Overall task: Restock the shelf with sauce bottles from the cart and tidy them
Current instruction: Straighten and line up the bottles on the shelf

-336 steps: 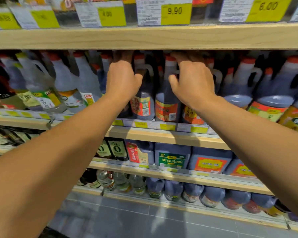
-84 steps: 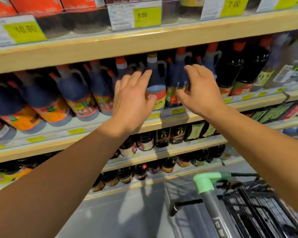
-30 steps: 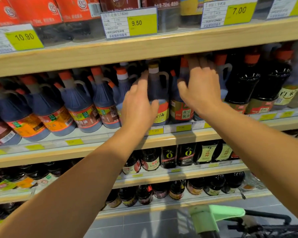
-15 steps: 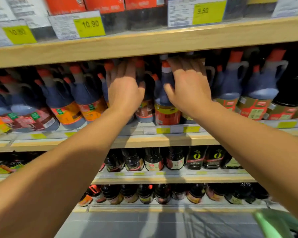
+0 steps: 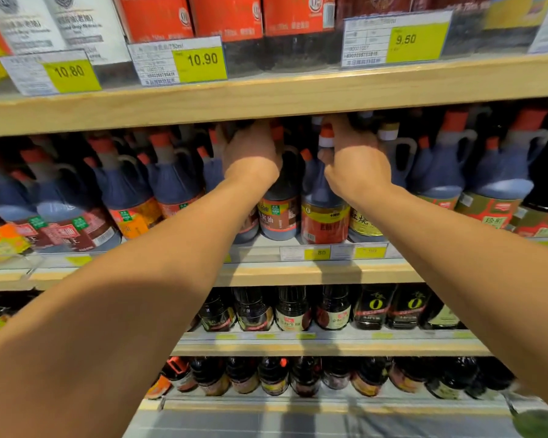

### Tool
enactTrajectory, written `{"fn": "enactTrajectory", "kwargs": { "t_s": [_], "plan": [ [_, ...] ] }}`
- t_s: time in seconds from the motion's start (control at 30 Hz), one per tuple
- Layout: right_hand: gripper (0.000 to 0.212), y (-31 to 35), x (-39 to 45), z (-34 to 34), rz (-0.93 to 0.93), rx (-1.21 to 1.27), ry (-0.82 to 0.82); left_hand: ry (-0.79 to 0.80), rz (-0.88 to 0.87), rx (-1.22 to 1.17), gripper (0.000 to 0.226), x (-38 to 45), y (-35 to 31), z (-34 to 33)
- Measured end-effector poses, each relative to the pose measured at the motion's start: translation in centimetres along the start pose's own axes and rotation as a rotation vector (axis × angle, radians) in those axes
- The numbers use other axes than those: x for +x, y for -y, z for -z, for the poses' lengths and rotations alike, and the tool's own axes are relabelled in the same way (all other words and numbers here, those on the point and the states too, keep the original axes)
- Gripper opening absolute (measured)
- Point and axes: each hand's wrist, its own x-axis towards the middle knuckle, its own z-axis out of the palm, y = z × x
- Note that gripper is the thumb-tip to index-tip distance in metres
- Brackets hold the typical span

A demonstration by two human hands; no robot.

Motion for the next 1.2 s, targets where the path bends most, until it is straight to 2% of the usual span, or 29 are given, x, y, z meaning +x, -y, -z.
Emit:
{"fn": "enactTrajectory", "kwargs": {
  "t_s": [0.2,0.6,0.8,0.93,1.03,1.2],
  "plan": [
    [0.030,0.8,0.8,-0.6,-0.064,-0.052,0.001,-0.024,-0.022,-0.041,0.033,-0.1,0.8,0.3],
    [0.029,0.7,1.9,-1.4,-0.147,-0.027,0.061,-0.018,-0.043,-0.041,0.038,0.0,1.3,0.3],
    [0.046,0.2,0.6,-1.0,-0.027,-0.039,0.011,-0.035,-0.074,-0.025,0.035,0.0,1.6,-0.4],
    [0.051,-0.2,-1.2,-0.7,0.041,-0.018,-0.069,-0.144,-0.167,-0.081,0.045,-1.3,2.5,-0.8],
    [0.048,0.8,-3.2,0.0,0.055,-0.025,-0.030,-0.128,-0.141,-0.192,0.046,-3.5,4.4,-0.3],
    [0.051,4.6,-5.4,-0.5,0.187,0.061,0.028,-0.115,-0.077,-0.059,0.042,-6.1,9.7,0.3]
  ]
}}
